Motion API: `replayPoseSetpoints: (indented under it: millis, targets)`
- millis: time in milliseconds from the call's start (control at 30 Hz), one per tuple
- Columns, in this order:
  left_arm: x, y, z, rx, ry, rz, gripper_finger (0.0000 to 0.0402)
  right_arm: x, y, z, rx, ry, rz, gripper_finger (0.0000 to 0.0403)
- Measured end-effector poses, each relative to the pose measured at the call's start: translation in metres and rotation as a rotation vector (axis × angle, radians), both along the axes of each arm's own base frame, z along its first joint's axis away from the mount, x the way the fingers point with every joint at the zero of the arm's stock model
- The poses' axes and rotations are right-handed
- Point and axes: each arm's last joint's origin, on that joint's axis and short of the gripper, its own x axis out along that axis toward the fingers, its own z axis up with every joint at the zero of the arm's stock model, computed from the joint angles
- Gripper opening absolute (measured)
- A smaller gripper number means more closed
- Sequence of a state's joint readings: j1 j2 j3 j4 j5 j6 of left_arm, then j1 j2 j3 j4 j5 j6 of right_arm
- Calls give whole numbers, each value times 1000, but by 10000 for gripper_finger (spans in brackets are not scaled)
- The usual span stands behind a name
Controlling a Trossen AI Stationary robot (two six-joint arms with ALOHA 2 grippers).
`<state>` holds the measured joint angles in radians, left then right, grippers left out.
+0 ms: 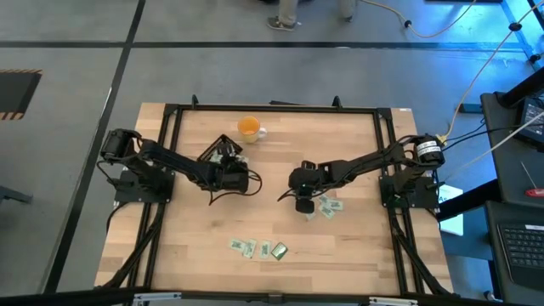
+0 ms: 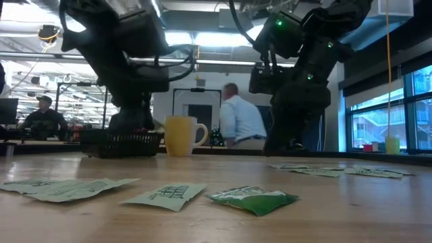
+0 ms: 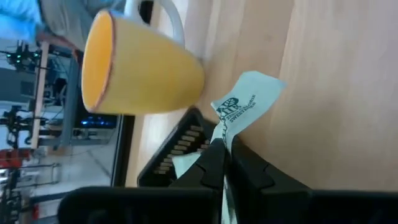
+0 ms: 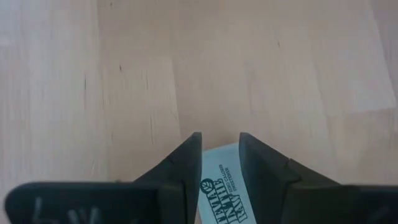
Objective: Pick and place Stevia / Truvia into bins
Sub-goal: Put the green stevia packet into the black bin
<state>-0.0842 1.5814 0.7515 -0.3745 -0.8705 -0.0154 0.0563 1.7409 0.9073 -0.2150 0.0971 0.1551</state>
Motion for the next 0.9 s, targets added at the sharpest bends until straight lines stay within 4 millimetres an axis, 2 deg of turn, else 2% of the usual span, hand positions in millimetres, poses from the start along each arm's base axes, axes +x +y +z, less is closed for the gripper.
replayPoseSetpoints:
  millis: [167, 500, 633, 900]
  targets:
    - [4, 0, 7, 8, -25, 28, 9, 0, 0, 0, 0, 0, 0, 110]
    - [-16, 12, 5, -62, 12, 254, 13, -1, 0, 0, 0, 8, 0, 110]
    - [-16, 19, 3, -147, -17, 319, 23, -1, 0, 0, 0, 8, 0, 110]
    - [-17, 25, 4, -137, -26, 344, 53, -5, 0, -3, 11, 54, -20, 110]
